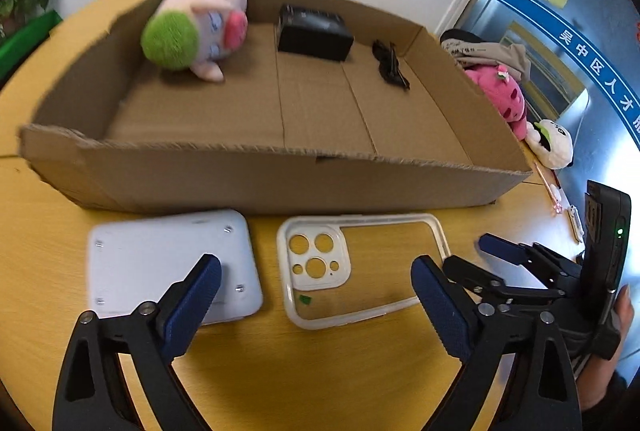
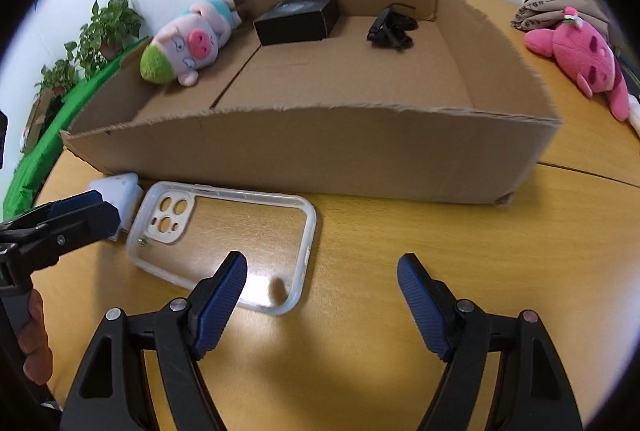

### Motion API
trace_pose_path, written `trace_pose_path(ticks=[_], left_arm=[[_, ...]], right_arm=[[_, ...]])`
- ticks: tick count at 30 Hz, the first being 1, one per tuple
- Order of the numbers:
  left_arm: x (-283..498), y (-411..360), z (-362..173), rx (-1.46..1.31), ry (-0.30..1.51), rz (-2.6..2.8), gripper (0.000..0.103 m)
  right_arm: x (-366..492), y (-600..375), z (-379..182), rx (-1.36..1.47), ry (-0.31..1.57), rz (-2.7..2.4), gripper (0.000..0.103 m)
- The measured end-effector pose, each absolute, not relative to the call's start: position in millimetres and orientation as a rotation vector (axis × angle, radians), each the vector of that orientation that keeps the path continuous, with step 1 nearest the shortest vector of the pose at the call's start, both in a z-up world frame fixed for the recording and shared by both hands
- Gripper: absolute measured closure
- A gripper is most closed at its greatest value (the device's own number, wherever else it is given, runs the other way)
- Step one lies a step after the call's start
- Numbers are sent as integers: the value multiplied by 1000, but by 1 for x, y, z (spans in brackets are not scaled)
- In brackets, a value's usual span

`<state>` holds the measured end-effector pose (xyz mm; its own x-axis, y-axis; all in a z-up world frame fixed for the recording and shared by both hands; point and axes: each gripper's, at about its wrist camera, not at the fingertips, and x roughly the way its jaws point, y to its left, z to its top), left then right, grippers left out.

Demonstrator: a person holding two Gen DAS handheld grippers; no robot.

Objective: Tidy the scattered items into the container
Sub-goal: 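Grasp the clear white-rimmed phone case between the left and right grippers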

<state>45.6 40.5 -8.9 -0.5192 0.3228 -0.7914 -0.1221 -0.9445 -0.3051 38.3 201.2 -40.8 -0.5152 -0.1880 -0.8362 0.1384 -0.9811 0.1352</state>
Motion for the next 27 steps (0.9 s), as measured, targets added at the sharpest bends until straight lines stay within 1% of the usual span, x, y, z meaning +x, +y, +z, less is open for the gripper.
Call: trace_pose_path(ticks=[3,4,5,6,7,8,9,10,11,12,14,15,17,18,19,20,21,22,24,27], left_arm=[[44,47,-7,-1370,-275,2520,8],[43,49,-7,-1371,-270,2519,10],[42,51,-7,-1370,-266,2517,11],[42,52,-7,-1371,-267,2512,16],[41,52,-8,-1377,-276,2500,23],[40,53,-9,-1387,-290,2480,25],[41,56,-11,-1397,-298,2461,28],[41,57,-13,-1401,-292,2452,28],[40,61,-15,-1412,-281,2447,28],[40,65,-19,-1429,-274,2440,28],[39,72,-27,-1471,-277,2406,33],[40,76,-29,-1475,-268,2403,39],[42,83,-29,-1477,-232,2414,41],[42,85,-29,-1476,-222,2419,44],[42,85,-29,-1480,-219,2422,53],[41,84,-29,-1487,-219,2428,59],[41,81,-30,-1495,-228,2433,72],[39,78,-32,-1506,-245,2432,91],[38,72,-34,-1512,-295,2416,93],[41,70,-31,-1520,-264,2434,94]], right_arm=[[38,196,-45,1437,22,-2627,40],[38,196,-44,1435,56,-2639,49],[38,197,-43,1430,61,-2639,56],[39,201,-42,1428,53,-2642,60],[39,204,-41,1429,49,-2648,71],[40,209,-41,1429,39,-2651,79],[40,213,-41,1430,23,-2650,82],[41,218,-40,1434,12,-2649,90],[41,221,-40,1437,3,-2648,93],[41,224,-40,1440,-9,-2649,93],[43,228,-40,1447,-25,-2656,95],[44,229,-40,1450,-29,-2660,95],[46,229,-40,1450,-24,-2665,95],[47,229,-41,1449,-26,-2666,95],[47,229,-41,1448,-29,-2668,96],[47,228,-41,1448,-29,-2669,96],[47,227,-41,1449,-24,-2671,97],[48,226,-41,1448,-19,-2672,98],[48,225,-41,1447,-21,-2676,98],[51,225,-40,1438,-67,-2662,98]])
